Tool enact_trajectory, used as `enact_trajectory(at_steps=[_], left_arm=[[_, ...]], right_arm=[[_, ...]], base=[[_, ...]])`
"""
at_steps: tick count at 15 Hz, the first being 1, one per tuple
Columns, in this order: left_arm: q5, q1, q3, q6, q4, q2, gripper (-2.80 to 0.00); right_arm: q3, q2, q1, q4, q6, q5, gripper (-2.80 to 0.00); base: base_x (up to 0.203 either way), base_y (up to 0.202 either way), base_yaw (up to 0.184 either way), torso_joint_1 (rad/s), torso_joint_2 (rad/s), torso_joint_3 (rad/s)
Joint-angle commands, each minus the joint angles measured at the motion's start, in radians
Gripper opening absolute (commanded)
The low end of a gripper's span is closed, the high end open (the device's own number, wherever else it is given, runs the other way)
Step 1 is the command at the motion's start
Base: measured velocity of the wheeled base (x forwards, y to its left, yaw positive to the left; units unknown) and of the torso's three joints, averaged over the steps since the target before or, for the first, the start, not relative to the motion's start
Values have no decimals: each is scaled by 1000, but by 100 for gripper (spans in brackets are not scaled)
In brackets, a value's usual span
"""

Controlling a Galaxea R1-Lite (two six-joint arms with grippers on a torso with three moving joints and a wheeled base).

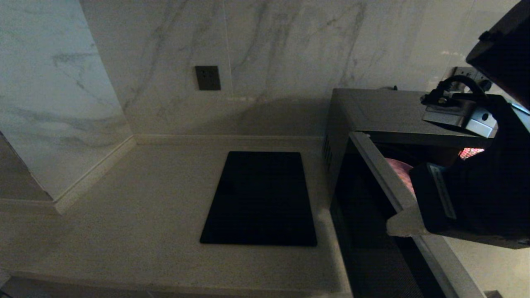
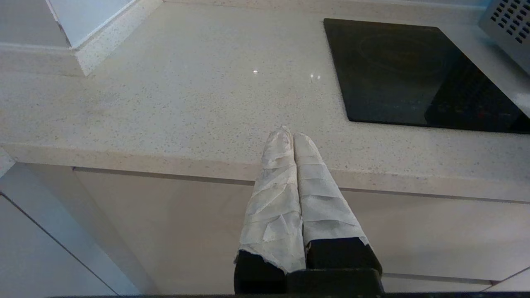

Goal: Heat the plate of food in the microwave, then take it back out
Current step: Close the microwave oven

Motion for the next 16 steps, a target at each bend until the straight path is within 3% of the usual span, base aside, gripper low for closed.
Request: enact_trajectory(at_steps=[1, 7, 11, 16], left_arm=[[0, 0, 0, -1, -1, 1, -280], [0, 0, 0, -1, -1, 1, -280], [0, 0, 0, -1, -1, 2, -280], [0, 0, 0, -1, -1, 0, -280]], right_arm=[[21, 5, 2, 28, 8, 3, -280], [56, -9, -10, 54, 39, -7, -280], [98, -2, -93, 77, 84, -88, -280], [127, 0, -239, 55, 88, -98, -280]], base=[[0, 0, 0, 0, 0, 0], [0, 0, 0, 0, 0, 0], [0, 0, 0, 0, 0, 0], [0, 0, 0, 0, 0, 0]])
